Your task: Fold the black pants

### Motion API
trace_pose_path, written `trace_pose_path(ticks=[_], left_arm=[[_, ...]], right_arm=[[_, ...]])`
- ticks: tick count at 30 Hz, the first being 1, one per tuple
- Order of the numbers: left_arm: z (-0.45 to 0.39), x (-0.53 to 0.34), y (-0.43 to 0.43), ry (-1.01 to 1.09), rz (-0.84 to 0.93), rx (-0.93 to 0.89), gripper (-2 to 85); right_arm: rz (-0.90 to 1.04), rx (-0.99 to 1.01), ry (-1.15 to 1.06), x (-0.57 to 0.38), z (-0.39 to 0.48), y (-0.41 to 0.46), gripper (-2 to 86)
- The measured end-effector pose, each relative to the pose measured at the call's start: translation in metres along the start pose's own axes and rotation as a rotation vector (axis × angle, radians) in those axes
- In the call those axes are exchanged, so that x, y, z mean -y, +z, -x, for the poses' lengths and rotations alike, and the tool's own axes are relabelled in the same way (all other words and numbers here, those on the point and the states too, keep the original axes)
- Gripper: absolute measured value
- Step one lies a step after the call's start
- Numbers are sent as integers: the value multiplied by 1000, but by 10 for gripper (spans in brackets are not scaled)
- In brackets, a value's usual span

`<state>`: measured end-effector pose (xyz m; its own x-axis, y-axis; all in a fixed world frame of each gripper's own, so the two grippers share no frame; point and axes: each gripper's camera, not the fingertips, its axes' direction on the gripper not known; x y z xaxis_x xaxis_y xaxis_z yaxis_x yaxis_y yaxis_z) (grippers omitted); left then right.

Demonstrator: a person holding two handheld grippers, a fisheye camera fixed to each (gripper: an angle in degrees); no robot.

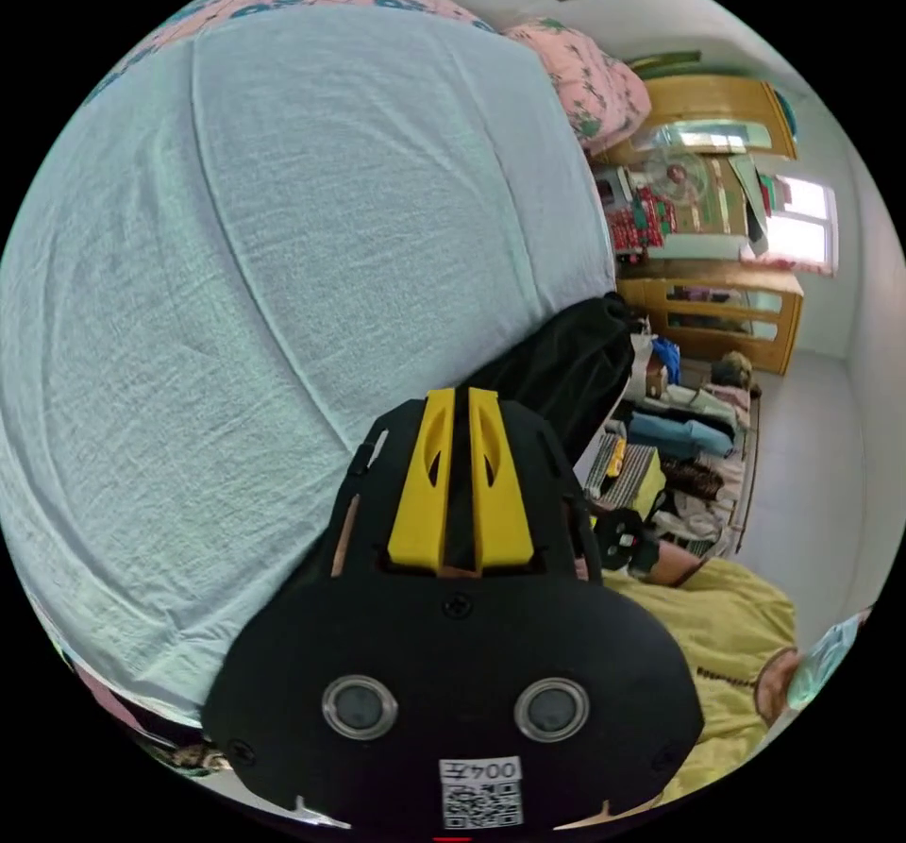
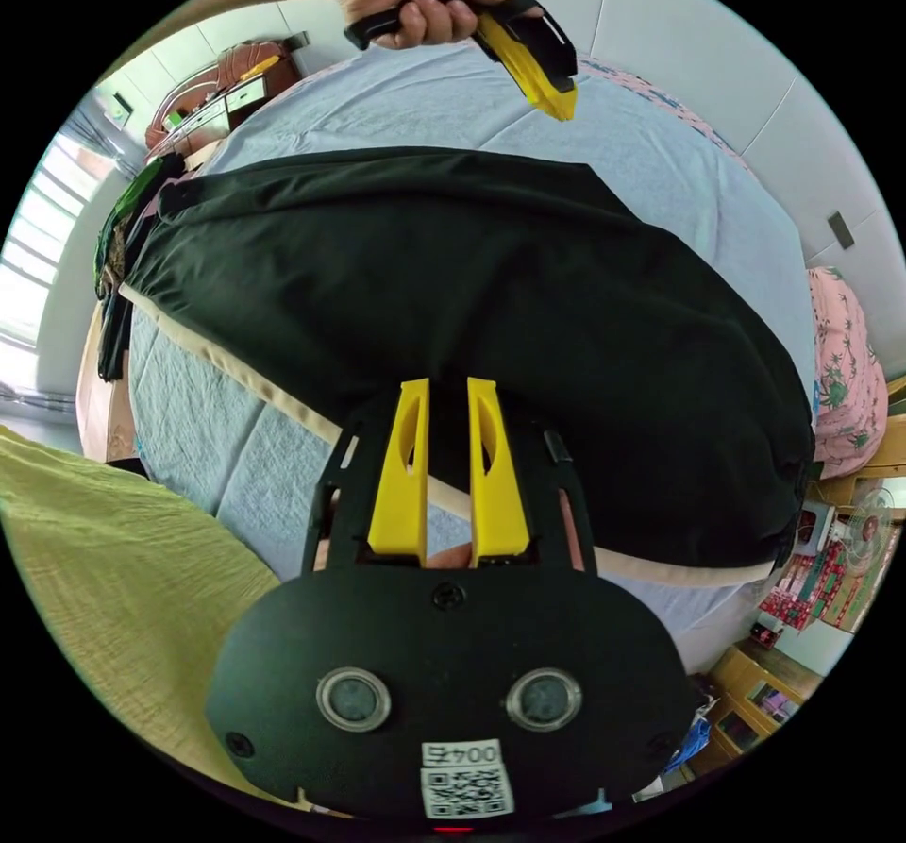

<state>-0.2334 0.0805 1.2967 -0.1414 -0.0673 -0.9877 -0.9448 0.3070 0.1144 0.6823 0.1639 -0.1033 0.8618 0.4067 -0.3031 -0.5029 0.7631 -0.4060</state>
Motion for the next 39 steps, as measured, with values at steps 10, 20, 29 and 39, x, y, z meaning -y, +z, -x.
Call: trace_pose_path(ticks=[10, 20, 29, 39], left_arm=[[-79, -27, 70, 213, 109, 303, 55], [-132, -34, 59, 357, 118, 758, 9], [-143, -204, -25, 234, -287, 629, 7], [-107, -641, 9, -268, -456, 658, 7]], right_arm=[[4, 14, 23, 12, 4, 24, 50], [6, 46, 61, 23, -3, 53, 44], [6, 67, 70, 29, -12, 83, 33], [-50, 133, 41, 36, -25, 104, 48]])
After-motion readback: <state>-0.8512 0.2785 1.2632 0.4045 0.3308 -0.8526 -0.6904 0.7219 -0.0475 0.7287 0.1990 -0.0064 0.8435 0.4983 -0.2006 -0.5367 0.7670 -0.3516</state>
